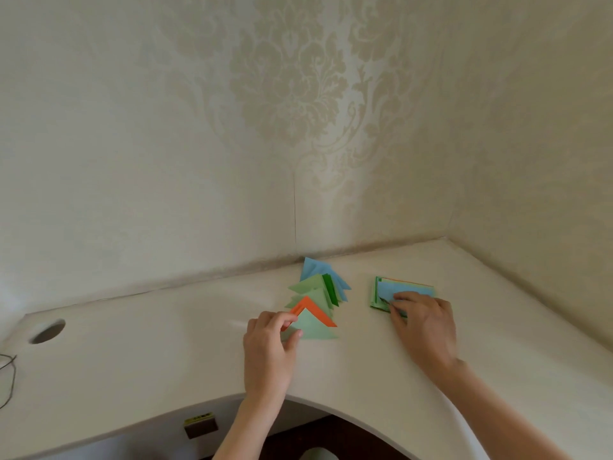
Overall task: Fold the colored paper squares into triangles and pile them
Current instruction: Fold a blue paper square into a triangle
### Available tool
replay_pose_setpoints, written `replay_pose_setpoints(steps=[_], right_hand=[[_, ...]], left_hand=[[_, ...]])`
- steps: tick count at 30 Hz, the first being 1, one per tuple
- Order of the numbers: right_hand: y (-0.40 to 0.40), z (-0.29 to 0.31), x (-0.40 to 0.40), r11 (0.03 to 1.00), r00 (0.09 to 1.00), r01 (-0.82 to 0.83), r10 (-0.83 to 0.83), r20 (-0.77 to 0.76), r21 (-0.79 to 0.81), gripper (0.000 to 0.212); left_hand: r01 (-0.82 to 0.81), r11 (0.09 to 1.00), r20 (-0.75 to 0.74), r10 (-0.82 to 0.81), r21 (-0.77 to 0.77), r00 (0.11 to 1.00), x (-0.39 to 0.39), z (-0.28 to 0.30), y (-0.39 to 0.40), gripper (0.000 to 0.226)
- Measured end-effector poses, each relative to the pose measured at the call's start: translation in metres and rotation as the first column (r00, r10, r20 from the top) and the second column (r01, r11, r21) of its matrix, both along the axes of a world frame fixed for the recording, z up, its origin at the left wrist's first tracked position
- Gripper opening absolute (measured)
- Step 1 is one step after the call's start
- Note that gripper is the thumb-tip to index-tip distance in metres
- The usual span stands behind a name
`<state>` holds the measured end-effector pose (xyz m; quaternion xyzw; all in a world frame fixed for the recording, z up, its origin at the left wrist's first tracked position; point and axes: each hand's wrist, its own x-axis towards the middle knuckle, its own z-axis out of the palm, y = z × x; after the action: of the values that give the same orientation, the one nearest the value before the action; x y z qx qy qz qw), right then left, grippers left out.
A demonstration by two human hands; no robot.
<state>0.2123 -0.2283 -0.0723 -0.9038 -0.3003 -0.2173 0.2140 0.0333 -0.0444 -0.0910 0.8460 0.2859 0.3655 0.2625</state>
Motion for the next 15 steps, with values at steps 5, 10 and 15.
replay_pose_setpoints(steps=[5, 10, 15], right_hand=[[-0.004, 0.005, 0.002, 0.998, 0.99, -0.053, 0.057, -0.132, 0.035, 0.002], [-0.013, 0.006, 0.003, 0.987, 0.992, -0.123, 0.124, 0.005, 0.103, 0.009], [-0.032, 0.02, -0.004, 0.962, 0.977, -0.162, 0.125, 0.171, 0.221, 0.014]], left_hand=[[0.007, 1.0, -0.034, -0.006, 0.018, 0.999, -0.001, 0.0, -0.001, 0.019], [-0.009, 0.996, -0.107, 0.018, 0.087, 0.994, 0.002, 0.002, -0.002, 0.007], [-0.012, 0.978, -0.207, 0.056, 0.207, 0.977, 0.004, 0.009, -0.017, 0.01]])
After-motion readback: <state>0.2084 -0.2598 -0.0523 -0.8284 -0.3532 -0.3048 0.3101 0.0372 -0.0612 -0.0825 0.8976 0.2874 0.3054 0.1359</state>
